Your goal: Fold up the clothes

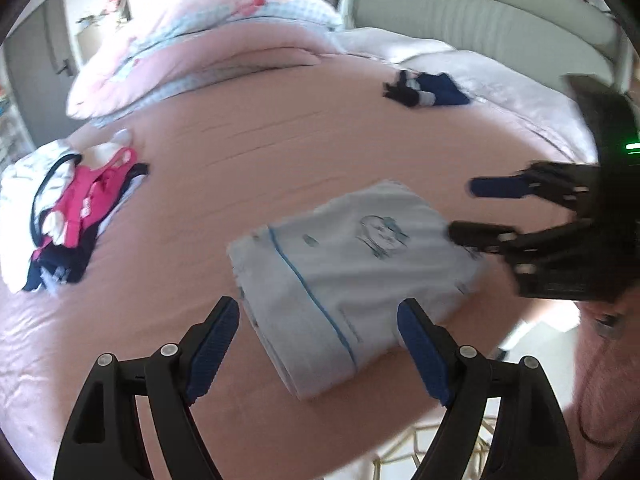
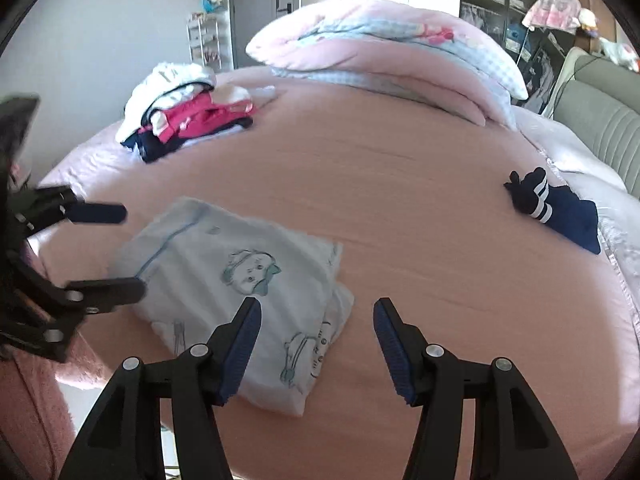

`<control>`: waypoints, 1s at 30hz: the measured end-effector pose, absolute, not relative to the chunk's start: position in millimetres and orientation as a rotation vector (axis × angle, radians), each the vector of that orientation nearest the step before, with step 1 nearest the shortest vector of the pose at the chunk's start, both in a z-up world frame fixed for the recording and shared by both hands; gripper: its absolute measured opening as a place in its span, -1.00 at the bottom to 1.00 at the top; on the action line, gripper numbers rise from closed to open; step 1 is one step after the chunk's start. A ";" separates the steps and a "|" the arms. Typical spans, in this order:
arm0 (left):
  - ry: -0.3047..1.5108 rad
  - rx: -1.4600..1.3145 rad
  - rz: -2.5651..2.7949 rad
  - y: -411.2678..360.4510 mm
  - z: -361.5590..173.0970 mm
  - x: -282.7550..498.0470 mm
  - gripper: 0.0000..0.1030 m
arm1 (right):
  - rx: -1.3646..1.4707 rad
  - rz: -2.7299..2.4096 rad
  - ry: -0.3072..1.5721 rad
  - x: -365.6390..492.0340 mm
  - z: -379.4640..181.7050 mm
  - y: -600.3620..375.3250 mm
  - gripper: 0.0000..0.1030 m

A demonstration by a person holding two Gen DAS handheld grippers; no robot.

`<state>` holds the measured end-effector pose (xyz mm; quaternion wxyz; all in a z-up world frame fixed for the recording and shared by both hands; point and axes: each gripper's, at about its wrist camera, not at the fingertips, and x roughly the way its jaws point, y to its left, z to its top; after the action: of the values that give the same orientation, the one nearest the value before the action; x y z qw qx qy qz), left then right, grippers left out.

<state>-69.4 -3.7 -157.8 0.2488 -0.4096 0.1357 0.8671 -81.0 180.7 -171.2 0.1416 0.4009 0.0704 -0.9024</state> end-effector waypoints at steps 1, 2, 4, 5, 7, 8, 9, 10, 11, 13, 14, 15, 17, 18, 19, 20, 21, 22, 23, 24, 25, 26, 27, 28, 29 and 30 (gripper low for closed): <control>0.342 -1.095 2.376 -8.9 -154.3 -73.4 0.59 | 1.183 -2.591 0.195 -82.3 -174.6 180.9 0.12; 0.285 -1.079 2.405 -14.9 -151.1 -78.8 0.59 | 1.209 -2.577 0.187 -83.5 -178.0 181.1 0.12; 0.210 -1.093 2.461 -19.4 -153.2 -92.8 0.59 | 1.242 -2.567 0.217 -86.9 -184.0 179.6 0.12; 0.186 -1.115 2.489 -19.2 -157.0 -101.0 0.59 | 1.255 -2.566 0.241 -88.7 -187.0 178.4 0.12; 0.224 -1.193 2.481 -13.3 -170.7 -112.3 0.59 | 1.282 -2.563 0.289 -90.6 -192.5 178.0 0.12; 0.282 -1.243 2.454 -8.6 -179.8 -116.0 0.59 | 1.295 -2.560 0.312 -88.1 -194.6 181.4 0.12; 0.371 -1.291 2.430 -5.3 -190.0 -118.6 0.60 | 1.308 -2.559 0.335 -86.4 -196.9 184.4 0.12; 0.436 -1.312 2.406 -4.8 -197.1 -118.9 0.62 | 1.321 -2.563 0.361 -84.1 -197.8 189.3 0.12; 0.454 -1.311 2.376 -6.5 -198.7 -115.8 0.62 | 1.336 -2.572 0.389 -79.6 -196.6 197.4 0.12; 0.448 -1.307 2.392 -9.6 -190.8 -114.0 0.62 | 1.371 -2.597 0.457 -72.1 -194.7 213.1 0.12; 0.446 -1.301 2.409 -11.3 -185.8 -114.3 0.61 | 1.403 -2.622 0.510 -72.7 -195.9 219.7 0.12; 0.443 -1.296 2.425 -13.0 -180.8 -114.5 0.61 | 1.410 -2.642 0.495 -74.9 -194.0 225.9 0.12; 0.398 -1.250 2.451 -13.2 -169.9 -116.7 0.60 | 1.347 -2.665 0.296 -78.6 -177.4 239.3 0.12; 0.363 -1.214 2.461 -12.2 -164.2 -118.4 0.60 | 1.314 -2.672 0.197 -80.5 -169.2 245.9 0.12; 0.327 -1.179 2.469 -11.1 -158.5 -120.0 0.61 | 1.271 -2.671 0.114 -82.9 -160.7 249.3 0.12; 0.303 -1.150 2.476 -9.3 -154.1 -122.1 0.61 | 1.215 -2.660 0.051 -86.1 -152.0 248.1 0.12; 0.330 -1.154 2.476 -4.3 -155.9 -126.7 0.61 | 1.176 -2.633 0.018 -91.3 -145.2 243.3 0.12; 0.367 -1.181 2.463 1.0 -160.6 -134.3 0.61 | 1.168 -2.595 0.041 -99.0 -142.1 233.2 0.12; 0.403 -1.207 2.449 6.2 -165.3 -141.9 0.61 | 1.171 -2.568 0.094 -106.4 -141.2 222.3 0.12; 0.430 -1.233 2.435 10.5 -170.1 -149.4 0.61 | 1.174 -2.549 0.166 -113.1 -142.7 210.2 0.12; 0.418 -1.252 2.423 10.6 -175.0 -156.5 0.61 | 1.185 -2.538 0.223 -119.1 -147.2 200.7 0.12; 0.402 -1.269 2.414 10.1 -179.4 -162.7 0.61 | 1.211 -2.529 0.252 -124.8 -153.7 196.5 0.12; 0.373 -1.279 2.426 6.6 -181.5 -165.2 0.61 | 1.236 -2.520 0.282 -130.5 -160.2 192.2 0.12; 0.343 -1.290 2.436 3.1 -183.7 -167.7 0.61 | 1.268 -2.506 0.290 -135.5 -168.7 190.7 0.12; 0.313 -1.300 2.447 -0.3 -185.9 -170.2 0.61 | 1.313 -2.494 0.281 -138.5 -180.1 194.0 0.12; 0.270 -1.305 2.462 -5.2 -186.2 -171.9 0.61 | 1.360 -2.501 0.291 -138.8 -190.7 197.8 0.12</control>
<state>-171.9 -5.2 -186.2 0.1701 -0.4594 0.0950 0.8666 -138.8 197.8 -190.7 0.1395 0.4705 0.1006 -0.8655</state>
